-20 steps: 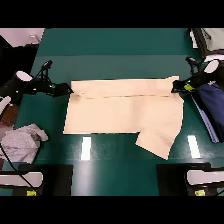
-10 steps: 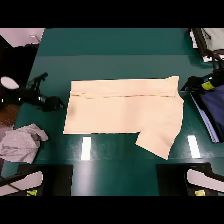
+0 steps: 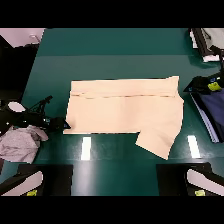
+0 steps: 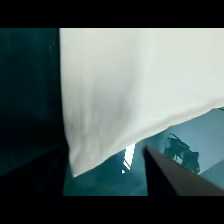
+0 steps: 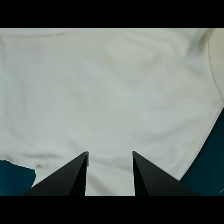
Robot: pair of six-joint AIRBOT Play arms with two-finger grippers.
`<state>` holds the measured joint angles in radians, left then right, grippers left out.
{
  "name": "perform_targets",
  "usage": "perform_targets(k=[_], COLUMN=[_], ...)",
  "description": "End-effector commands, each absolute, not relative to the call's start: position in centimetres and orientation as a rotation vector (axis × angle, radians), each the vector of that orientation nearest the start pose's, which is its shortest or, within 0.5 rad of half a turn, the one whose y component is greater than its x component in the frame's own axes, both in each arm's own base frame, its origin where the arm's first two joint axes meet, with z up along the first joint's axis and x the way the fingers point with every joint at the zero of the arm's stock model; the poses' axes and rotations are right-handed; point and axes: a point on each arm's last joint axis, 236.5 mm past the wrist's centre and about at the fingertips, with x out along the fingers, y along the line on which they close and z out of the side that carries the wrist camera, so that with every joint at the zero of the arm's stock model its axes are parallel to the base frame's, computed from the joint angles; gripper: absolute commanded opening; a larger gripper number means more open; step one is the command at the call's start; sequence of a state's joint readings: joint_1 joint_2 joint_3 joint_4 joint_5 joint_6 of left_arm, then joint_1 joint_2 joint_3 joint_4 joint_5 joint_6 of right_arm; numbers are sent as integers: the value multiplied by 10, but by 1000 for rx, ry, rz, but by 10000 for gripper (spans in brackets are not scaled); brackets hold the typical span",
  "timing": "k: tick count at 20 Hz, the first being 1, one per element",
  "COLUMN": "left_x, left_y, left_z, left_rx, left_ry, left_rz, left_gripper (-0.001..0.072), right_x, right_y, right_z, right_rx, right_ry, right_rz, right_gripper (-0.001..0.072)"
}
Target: Fold the shirts.
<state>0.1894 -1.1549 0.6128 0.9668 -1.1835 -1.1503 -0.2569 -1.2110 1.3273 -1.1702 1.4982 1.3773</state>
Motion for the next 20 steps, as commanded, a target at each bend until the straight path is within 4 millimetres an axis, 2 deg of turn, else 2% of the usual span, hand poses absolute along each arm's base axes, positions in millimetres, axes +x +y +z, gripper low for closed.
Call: perform_targets(k=[1,2,3,4,7,10,13,17,20], left_x=[244,246,247,247,253,268,275,274,274], left_y=[-85,-89,-91,-92,-92,-92,-92,-93,-93], left_z=[-82,-79,-78,-77,-67,-46,-39,-39,-39], left_rx=[-507,-520,-514,-515,-505,-479,-481,-482,-483], left_ry=[1492,1479,1467,1466,1459,1423,1402,1403,1404], left_rz=[-401,-415,-436,-442,-462,-494,-500,-502,-502], left_gripper=[496,257,88,25,24,24,25,24,25], right_x=[344,343,341,335,301,248,195,163,162], right_y=[5,5,6,6,3,-2,0,4,17], right_z=[90,90,89,87,59,11,-35,-70,-81], right_rx=[306,306,306,308,372,490,634,787,878], right_ry=[1304,1310,1318,1341,1437,1532,1602,1623,1626], right_rz=[233,234,237,240,219,146,62,-33,-20], right_gripper=[329,329,329,329,329,329,329,329,329])
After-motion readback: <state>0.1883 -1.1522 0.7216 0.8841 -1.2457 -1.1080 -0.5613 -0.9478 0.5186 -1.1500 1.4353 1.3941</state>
